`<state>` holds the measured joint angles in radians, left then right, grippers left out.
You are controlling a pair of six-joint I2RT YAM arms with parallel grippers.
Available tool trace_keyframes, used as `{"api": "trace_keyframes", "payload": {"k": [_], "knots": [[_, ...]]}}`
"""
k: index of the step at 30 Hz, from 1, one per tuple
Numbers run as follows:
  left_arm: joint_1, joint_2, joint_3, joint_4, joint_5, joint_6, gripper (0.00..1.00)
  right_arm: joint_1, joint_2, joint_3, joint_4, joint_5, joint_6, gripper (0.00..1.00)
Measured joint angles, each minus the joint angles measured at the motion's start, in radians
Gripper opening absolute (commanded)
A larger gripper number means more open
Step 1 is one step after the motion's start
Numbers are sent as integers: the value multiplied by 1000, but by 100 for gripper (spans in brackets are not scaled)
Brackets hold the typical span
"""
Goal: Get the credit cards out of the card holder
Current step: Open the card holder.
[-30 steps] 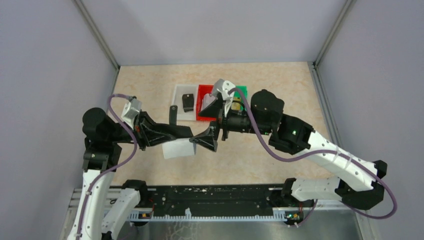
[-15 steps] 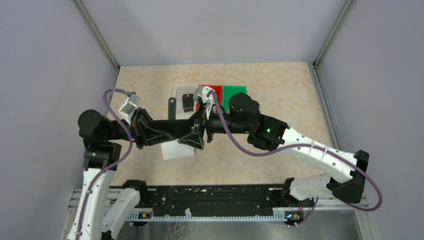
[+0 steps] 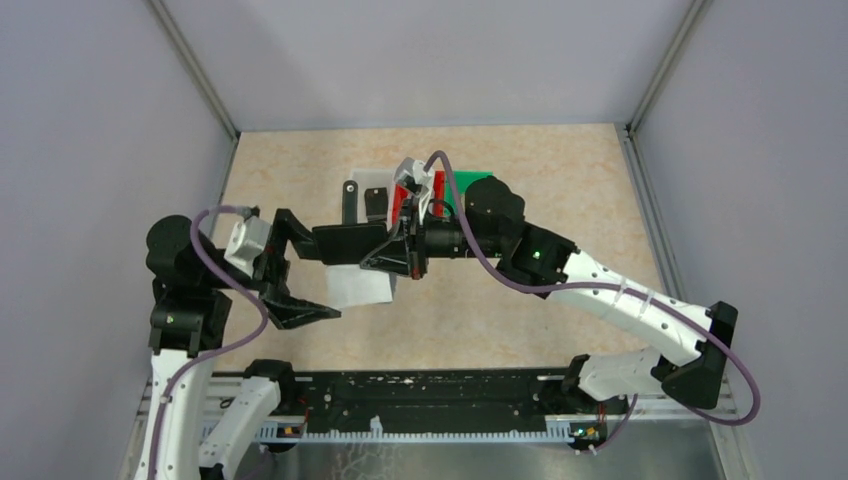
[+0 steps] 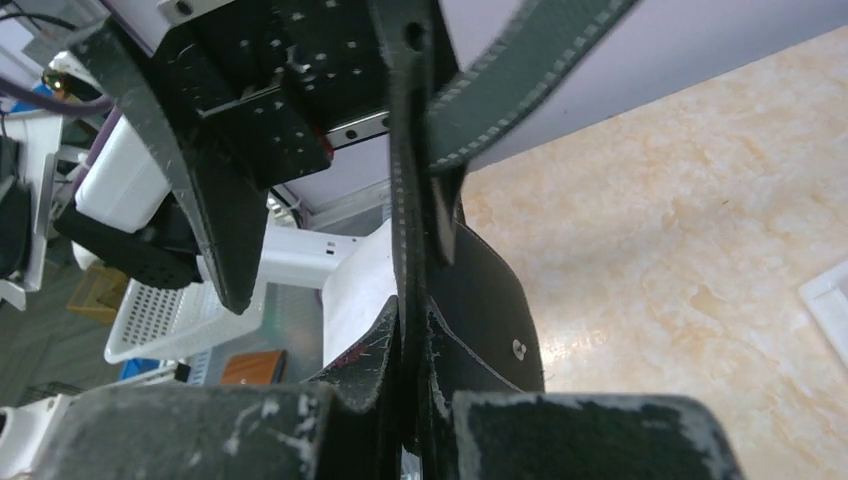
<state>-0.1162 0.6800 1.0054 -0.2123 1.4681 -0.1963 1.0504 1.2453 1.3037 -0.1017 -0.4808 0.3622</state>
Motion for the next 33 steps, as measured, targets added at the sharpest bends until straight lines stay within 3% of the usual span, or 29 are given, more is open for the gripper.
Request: {"api": "trace_keyframes", "payload": {"k": [3,15,24,33], "knots": [[0,-23,31,-121,25,206,99,-16,-11,-12,8,0,39,0],[0,-103,30,-370,2,718,94,-28,-2,-13,8,-68,148,0],[0,-126,10,-388,-44,811,83,-32,50,14,3,-105,184,0],[0,-162,-17,-326,-98,785,45,-32,73,44,-33,-144,198,0]]}}
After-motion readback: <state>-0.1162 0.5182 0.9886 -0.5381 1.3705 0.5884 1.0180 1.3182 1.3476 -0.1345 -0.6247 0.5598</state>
